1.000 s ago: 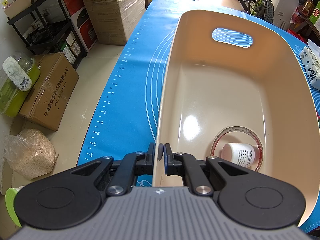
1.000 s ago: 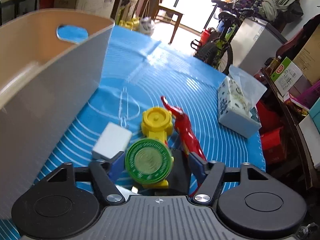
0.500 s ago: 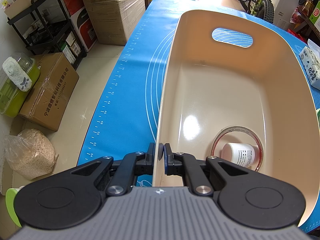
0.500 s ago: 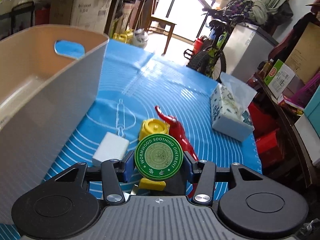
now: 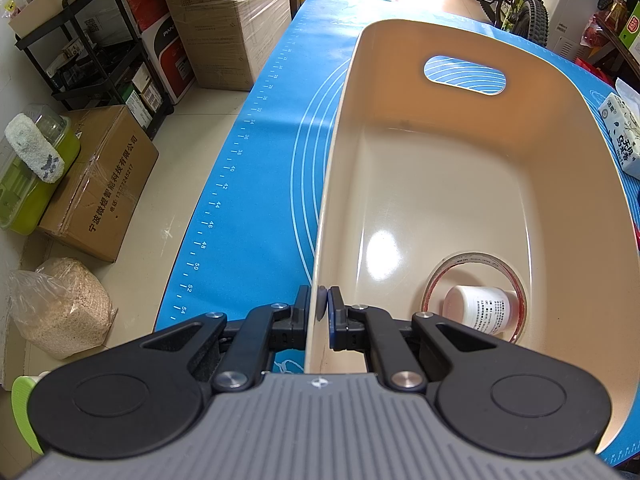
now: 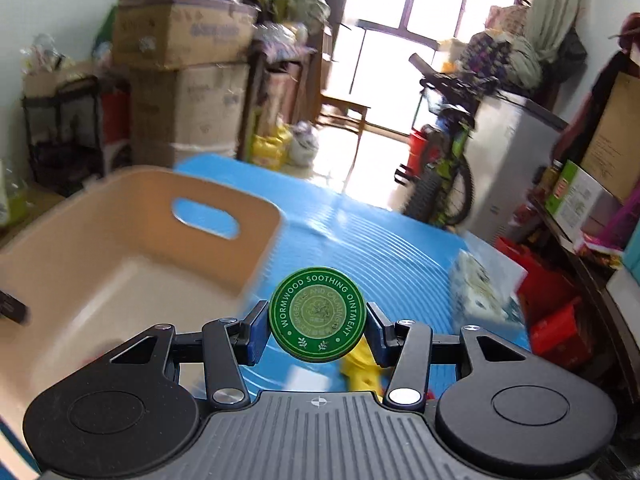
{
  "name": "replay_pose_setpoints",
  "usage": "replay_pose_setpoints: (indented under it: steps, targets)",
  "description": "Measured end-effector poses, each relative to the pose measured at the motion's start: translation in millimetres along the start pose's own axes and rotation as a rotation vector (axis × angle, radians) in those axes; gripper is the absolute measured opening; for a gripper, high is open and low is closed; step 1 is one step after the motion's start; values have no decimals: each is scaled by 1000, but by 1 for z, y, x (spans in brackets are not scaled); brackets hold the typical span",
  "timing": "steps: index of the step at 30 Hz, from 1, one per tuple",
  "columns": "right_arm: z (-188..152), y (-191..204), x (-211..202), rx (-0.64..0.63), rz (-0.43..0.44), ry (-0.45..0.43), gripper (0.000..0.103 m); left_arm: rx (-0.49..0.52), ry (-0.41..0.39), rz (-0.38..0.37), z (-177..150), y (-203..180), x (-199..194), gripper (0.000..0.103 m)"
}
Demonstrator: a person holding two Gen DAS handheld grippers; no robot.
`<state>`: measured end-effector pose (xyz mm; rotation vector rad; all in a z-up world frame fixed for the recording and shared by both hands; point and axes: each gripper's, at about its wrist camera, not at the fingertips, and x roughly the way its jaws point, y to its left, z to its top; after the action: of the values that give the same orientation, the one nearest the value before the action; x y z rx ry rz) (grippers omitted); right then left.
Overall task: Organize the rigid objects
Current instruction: 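Carry the green tin into the basket and open the right gripper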
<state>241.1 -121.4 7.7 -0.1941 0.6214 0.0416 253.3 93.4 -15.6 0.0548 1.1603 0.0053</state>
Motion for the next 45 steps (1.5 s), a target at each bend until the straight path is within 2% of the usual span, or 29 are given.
replay_pose_setpoints:
  steps: [4, 8, 19, 23, 28, 30, 35, 39, 41, 45]
  targets:
    - [13, 24, -1, -16, 72, -4, 54, 0, 0, 0, 0, 0, 0, 10]
    - [18, 51, 8, -50, 131, 29, 54, -1, 1, -1, 0, 0, 0, 10]
    - [3, 107, 41, -120, 225, 251, 54, 5, 0, 3, 0, -1, 0, 10]
    - [-6, 118, 50, -158, 244, 331, 54, 5, 0, 2, 0, -1, 0, 10]
    - [-5, 119, 56, -155, 246, 385, 54, 8, 0, 6, -1, -1, 1, 10]
    - [-5, 117, 56, -142, 248, 382, 54, 8, 0, 6, -1, -1, 1, 10]
    - [-4, 110, 46, -131, 248, 326, 66, 9, 1, 7, -1, -1, 1, 10]
    - [1, 99, 32, -95, 254, 266, 67, 9, 1, 7, -1, -1, 1, 10]
    - [3, 91, 21, -87, 231, 223, 72, 8, 1, 7, -1, -1, 1, 10]
    - [13, 67, 5, -43, 203, 159, 72, 8, 1, 7, -1, -1, 1, 10]
